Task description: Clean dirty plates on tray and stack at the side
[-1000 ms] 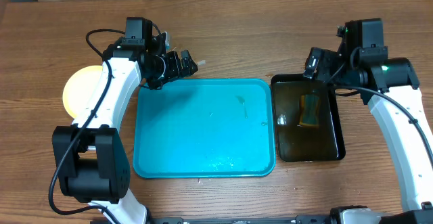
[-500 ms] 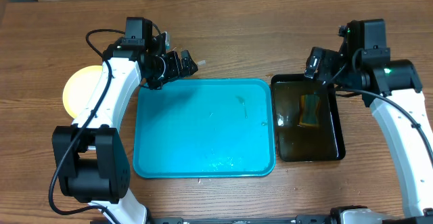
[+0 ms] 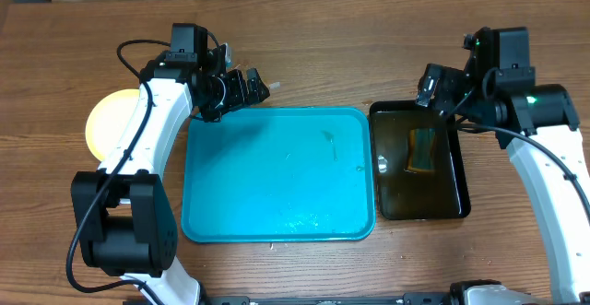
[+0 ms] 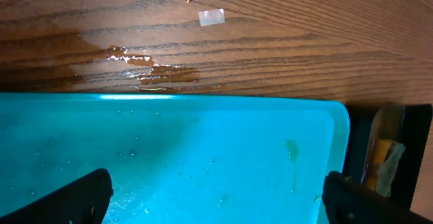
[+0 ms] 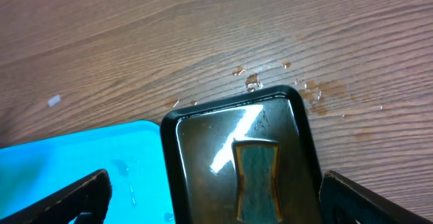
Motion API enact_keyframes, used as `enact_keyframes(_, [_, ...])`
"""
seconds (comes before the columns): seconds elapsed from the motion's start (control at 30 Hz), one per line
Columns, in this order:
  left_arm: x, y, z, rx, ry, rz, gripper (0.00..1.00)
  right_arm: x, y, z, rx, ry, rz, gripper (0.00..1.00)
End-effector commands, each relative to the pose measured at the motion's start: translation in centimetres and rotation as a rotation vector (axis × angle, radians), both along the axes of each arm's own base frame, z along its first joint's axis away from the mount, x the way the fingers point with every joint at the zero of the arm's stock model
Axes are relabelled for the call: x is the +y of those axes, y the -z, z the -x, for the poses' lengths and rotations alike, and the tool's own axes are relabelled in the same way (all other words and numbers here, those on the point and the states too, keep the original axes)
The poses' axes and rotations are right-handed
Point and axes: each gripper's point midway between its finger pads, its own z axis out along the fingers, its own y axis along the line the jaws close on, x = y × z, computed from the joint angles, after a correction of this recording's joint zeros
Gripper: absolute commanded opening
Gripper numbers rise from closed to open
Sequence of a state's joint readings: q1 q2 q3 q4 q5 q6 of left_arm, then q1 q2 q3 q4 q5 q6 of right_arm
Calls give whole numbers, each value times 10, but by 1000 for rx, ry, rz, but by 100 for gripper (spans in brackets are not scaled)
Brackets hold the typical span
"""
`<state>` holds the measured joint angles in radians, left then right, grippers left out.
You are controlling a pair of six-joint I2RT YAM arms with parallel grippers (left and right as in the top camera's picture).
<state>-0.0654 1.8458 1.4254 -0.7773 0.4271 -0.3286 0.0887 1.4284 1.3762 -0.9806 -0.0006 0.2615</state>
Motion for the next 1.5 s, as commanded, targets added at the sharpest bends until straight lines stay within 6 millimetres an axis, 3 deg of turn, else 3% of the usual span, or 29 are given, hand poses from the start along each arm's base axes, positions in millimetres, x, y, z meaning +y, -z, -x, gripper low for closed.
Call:
enact_keyframes(0.0, [-1, -14, 2, -43, 26, 0, 100, 0, -29, 6, -84, 1, -10, 100])
enact_keyframes(0.3, [-1, -14, 2, -43, 26, 1, 100, -2, -79, 30, -237, 1, -24, 100])
enact_keyframes(0.47, [-1, -14, 2, -43, 26, 1, 100, -11, -123, 56, -385, 17, 0, 100])
enact_keyframes(0.6, [-1, -14, 2, -43, 26, 0, 100, -9, -169, 78, -590, -63, 49, 100])
enact_keyframes(0.63, [-1, -14, 2, -44, 26, 1, 100, -8, -188, 90, -695, -103, 75, 100])
enact_keyframes(0.87, [-1, -14, 2, -43, 26, 1, 100, -12, -235, 139, -1059, -115, 131, 100])
enact_keyframes(1.0, [-1, -14, 2, -43, 26, 1, 99, -5, -238, 161, -1246, -179, 174, 100])
enact_keyframes(1.13, [-1, -14, 2, -44, 26, 1, 100, 1, -227, 171, -1401, -232, 231, 100])
enact_keyframes(1.47, [-1, -14, 2, -43, 26, 1, 100, -2, -143, 166, -1524, -208, 251, 100])
